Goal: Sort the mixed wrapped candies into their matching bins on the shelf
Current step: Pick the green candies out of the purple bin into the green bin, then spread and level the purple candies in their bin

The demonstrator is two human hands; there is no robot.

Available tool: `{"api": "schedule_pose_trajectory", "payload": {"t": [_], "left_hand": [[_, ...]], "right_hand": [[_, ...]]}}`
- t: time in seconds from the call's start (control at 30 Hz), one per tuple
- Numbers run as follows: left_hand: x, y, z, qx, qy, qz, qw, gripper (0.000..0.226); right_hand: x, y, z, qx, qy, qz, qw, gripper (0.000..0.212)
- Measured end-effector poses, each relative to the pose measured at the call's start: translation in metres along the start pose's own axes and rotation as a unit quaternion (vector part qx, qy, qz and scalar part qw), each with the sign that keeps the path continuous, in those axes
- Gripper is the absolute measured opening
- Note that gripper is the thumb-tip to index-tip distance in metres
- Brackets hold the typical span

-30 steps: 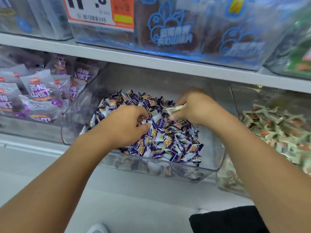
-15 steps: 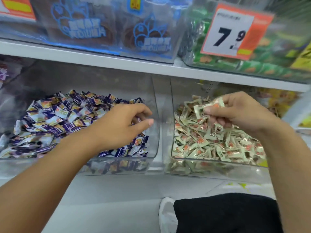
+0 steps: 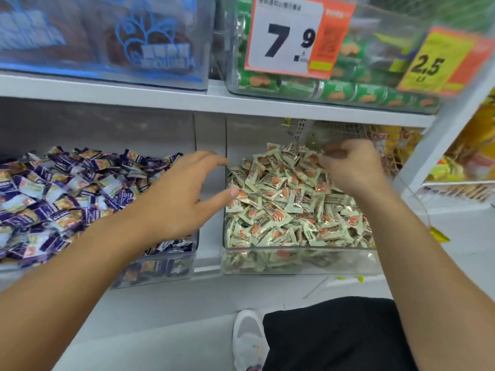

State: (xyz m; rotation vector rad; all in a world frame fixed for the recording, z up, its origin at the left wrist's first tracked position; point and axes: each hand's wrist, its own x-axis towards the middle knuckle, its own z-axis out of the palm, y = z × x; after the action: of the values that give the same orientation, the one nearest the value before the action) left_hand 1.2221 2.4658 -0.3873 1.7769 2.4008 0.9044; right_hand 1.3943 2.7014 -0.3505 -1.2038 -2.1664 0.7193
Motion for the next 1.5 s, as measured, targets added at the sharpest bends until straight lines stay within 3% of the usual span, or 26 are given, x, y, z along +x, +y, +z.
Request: {"api": "schedule_pose_trajectory", "payload": {"t": [0.1,0.2,0.3,0.4,0.47,0.53,0.67,0.77,0.83,0.9,0.97,1.07,1.17,1.3,1.5], "left_hand": [[-0.003,0.000,-0.009,-0.018,0.003,0.009,1.000,0.054],[-0.009,-0.018,-0.029,0.004,0.039,-0.002,0.999,0.039],[-0.033,-0.062,-0.058,0.108,0.075,-0.146,0.981,0.041],[-0.070,-0.106,-0.084,0.258,0.053,-0.326,0.908,0.052],[-0.092,-0.124,-0.093,0.244,0.009,-0.420,0.874,0.063],[-0.107,-0.141,-0.090,0.204,-0.026,-0.453,0.868,0.068],[-0.119,-0.157,-0.095,0.161,-0.040,-0.438,0.883,0.035],[-0.125,-0.151,-0.103,-0.026,-0.014,-0.394,0.919,0.023],[-0.124,-0.141,-0.098,-0.118,-0.059,-0.351,0.927,0.026],[-0.124,-0.141,-0.092,-0.102,-0.096,-0.314,0.939,0.028],[-0.124,-0.141,-0.093,-0.078,-0.092,-0.295,0.948,0.026],[-0.129,-0.143,-0.102,0.029,-0.017,-0.286,0.958,0.022],[-0.137,-0.145,-0.113,0.145,0.053,-0.318,0.936,0.032],[-0.144,-0.143,-0.111,0.132,-0.064,-0.357,0.923,0.029],[-0.150,-0.133,-0.118,0.028,-0.183,-0.368,0.911,0.046]], "right_hand": [[-0.034,-0.051,0.007,0.028,-0.028,-0.199,0.979,0.014],[-0.082,-0.103,0.031,0.049,-0.186,-0.376,0.906,0.013],[-0.112,-0.130,0.072,-0.066,-0.327,-0.439,0.834,0.027],[-0.124,-0.145,0.132,-0.197,-0.373,-0.456,0.784,0.047],[-0.127,-0.163,0.171,-0.222,-0.379,-0.465,0.769,0.063],[-0.129,-0.188,0.203,-0.211,-0.392,-0.460,0.769,0.072],[-0.131,-0.229,0.238,-0.192,-0.402,-0.433,0.783,0.074],[-0.112,-0.248,0.253,-0.188,-0.425,-0.421,0.779,0.062],[-0.093,-0.259,0.265,-0.169,-0.420,-0.417,0.788,0.054],[-0.087,-0.272,0.285,-0.171,-0.422,-0.437,0.775,0.050],[-0.091,-0.280,0.301,-0.199,-0.460,-0.458,0.734,0.049],[-0.090,-0.278,0.302,-0.257,-0.465,-0.488,0.693,0.044],[-0.080,-0.265,0.278,-0.335,-0.483,-0.466,0.661,0.038],[-0.066,-0.222,0.238,-0.432,-0.486,-0.454,0.610,0.042],[-0.060,-0.205,0.194,-0.437,-0.514,-0.412,0.612,0.049]]}}
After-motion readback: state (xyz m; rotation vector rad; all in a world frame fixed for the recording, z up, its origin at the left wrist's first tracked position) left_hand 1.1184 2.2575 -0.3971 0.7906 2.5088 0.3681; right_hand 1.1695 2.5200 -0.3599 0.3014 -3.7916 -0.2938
